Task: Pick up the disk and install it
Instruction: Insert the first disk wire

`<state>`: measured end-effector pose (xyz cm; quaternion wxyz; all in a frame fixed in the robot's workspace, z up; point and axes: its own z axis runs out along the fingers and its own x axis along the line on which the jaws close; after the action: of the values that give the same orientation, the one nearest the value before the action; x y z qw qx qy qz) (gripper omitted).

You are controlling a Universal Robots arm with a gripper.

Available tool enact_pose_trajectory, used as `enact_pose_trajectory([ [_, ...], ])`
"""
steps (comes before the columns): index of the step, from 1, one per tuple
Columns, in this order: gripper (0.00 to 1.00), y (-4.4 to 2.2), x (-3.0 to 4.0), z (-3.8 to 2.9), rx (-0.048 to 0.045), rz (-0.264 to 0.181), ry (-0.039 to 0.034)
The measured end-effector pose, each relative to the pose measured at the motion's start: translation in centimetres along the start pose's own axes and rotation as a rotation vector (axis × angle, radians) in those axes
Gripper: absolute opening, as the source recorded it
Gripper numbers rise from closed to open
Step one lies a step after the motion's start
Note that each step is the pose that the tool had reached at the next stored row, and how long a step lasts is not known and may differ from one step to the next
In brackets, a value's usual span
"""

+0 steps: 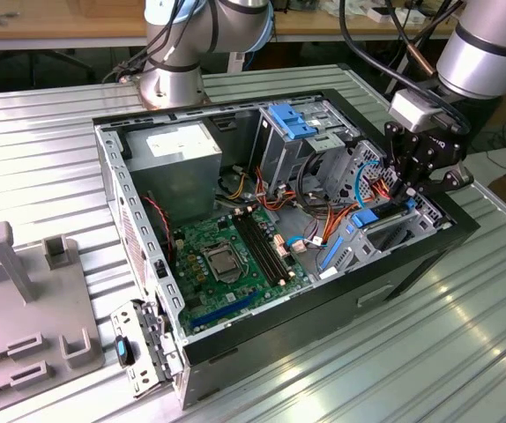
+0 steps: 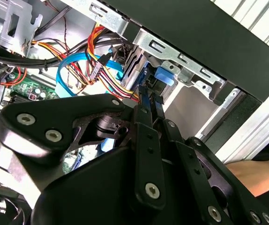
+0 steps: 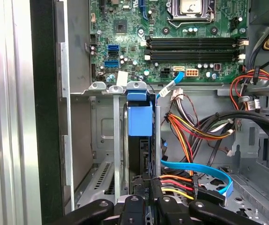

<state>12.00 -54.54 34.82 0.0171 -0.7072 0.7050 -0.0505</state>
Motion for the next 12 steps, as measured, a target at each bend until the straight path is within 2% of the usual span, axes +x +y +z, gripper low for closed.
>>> enact_pose_trajectory([
  [12,0.17,0.06,0.0,0.22,0.0,0.0,-0.0005],
])
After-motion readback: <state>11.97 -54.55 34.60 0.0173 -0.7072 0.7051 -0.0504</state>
